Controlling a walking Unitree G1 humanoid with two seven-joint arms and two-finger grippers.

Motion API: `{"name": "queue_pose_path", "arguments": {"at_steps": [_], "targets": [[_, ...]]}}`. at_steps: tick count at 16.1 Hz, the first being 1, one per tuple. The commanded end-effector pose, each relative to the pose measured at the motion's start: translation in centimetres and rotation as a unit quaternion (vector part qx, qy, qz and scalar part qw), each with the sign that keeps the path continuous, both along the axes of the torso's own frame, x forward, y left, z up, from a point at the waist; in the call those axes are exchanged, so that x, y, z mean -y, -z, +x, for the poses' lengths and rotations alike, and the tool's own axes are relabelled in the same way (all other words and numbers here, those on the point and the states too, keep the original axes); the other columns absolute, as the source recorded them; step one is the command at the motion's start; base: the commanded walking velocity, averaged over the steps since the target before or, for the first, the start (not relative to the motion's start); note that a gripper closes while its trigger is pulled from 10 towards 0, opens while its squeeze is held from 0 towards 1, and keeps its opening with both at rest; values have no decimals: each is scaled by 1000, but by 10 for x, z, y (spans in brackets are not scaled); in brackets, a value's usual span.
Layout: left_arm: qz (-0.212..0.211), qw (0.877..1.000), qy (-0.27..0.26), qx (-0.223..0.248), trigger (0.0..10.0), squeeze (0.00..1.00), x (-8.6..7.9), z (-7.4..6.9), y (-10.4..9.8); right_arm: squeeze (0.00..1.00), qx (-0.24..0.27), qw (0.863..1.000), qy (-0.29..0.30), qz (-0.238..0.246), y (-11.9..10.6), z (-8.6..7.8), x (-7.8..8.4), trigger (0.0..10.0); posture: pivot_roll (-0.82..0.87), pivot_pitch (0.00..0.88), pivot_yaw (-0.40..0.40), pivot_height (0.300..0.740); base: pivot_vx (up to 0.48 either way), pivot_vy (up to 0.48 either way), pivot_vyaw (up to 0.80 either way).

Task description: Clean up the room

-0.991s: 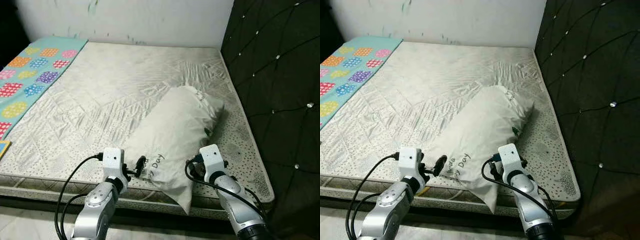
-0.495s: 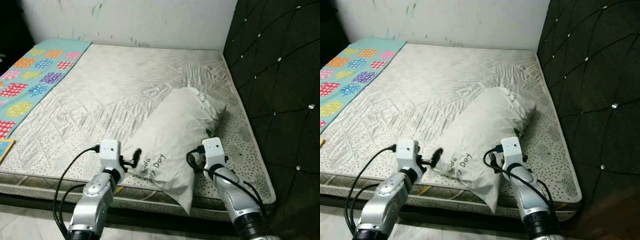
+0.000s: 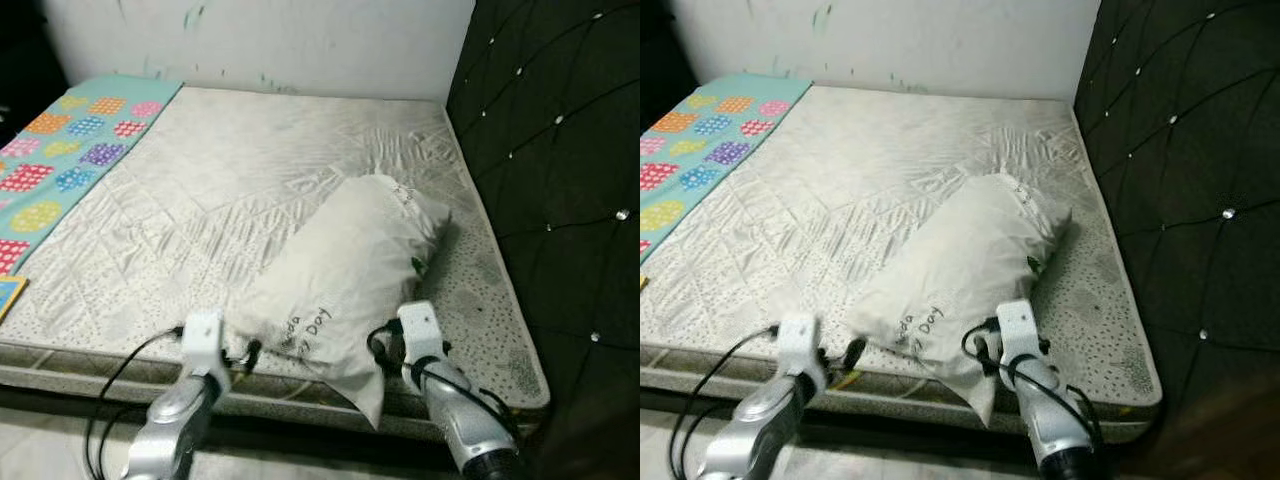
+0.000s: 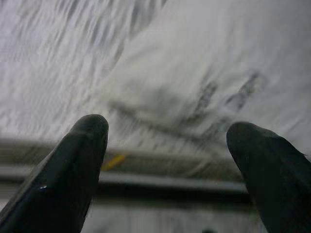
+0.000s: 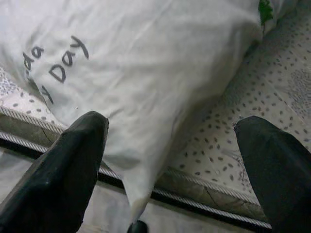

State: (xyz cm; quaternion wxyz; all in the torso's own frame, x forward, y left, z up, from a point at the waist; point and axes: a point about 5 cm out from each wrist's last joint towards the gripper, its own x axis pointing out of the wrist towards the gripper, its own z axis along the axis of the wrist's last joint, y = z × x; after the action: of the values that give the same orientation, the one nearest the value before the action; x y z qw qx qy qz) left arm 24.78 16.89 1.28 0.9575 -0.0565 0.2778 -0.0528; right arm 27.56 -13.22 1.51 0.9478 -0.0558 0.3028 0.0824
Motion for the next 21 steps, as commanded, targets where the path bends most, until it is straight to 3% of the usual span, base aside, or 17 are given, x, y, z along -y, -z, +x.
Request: {"name": "queue_pose_path", "arguments": {"at_steps": [1, 3, 4, 8, 9, 12, 16, 18, 21], "targets": [[6, 1000, -1, -4, 10000, 0, -4, 1, 2, 0, -6, 1000, 6, -3, 4, -1, 0, 10000, -103, 89, -24, 740, 0, 0, 0], [5, 998, -49, -27, 10000, 0, -26, 5, 13, 0, -17, 1000, 24, 5, 13, -6, 0, 10000, -124, 133, -20, 740, 0, 0, 0], [9, 998, -49, -25, 10000, 0, -27, 7, 11, 0, -8, 1000, 17, 7, 12, -6, -2, 10000, -123, 144, -21, 740, 0, 0, 0], [2, 999, -41, 3, 10000, 0, -22, 9, 2, 0, 8, 999, 42, 28, 6, -9, 4, 10000, -126, 142, -10, 740, 0, 0, 0], [-25, 998, -59, 20, 10000, 0, -19, 10, -5, 0, 20, 997, 56, 45, -3, -7, 4, 10000, -127, 134, -8, 740, 0, 0, 0], [-51, 992, -85, 80, 10000, 0, -11, 12, -30, 0, 59, 995, 57, 55, -23, -4, 10, 10000, -124, 68, -5, 740, 0, 0, 0], [-61, 988, -96, 107, 10000, 0, -5, -18, -43, 0, 74, 995, 51, 51, -30, -17, 23, 10000, -90, 0, -39, 740, 0, 0, 0], [-49, 989, -104, 97, 10000, 0, -8, -24, -36, 0, 70, 995, 47, 59, -29, -7, 24, 10000, -90, 0, -42, 740, 0, 0, 0], [-49, 987, -98, 116, 10000, 0, -7, -5, -46, 0, 79, 995, 35, 51, -31, 3, 19, 10000, -92, 0, -36, 740, 0, 0, 0]]}}
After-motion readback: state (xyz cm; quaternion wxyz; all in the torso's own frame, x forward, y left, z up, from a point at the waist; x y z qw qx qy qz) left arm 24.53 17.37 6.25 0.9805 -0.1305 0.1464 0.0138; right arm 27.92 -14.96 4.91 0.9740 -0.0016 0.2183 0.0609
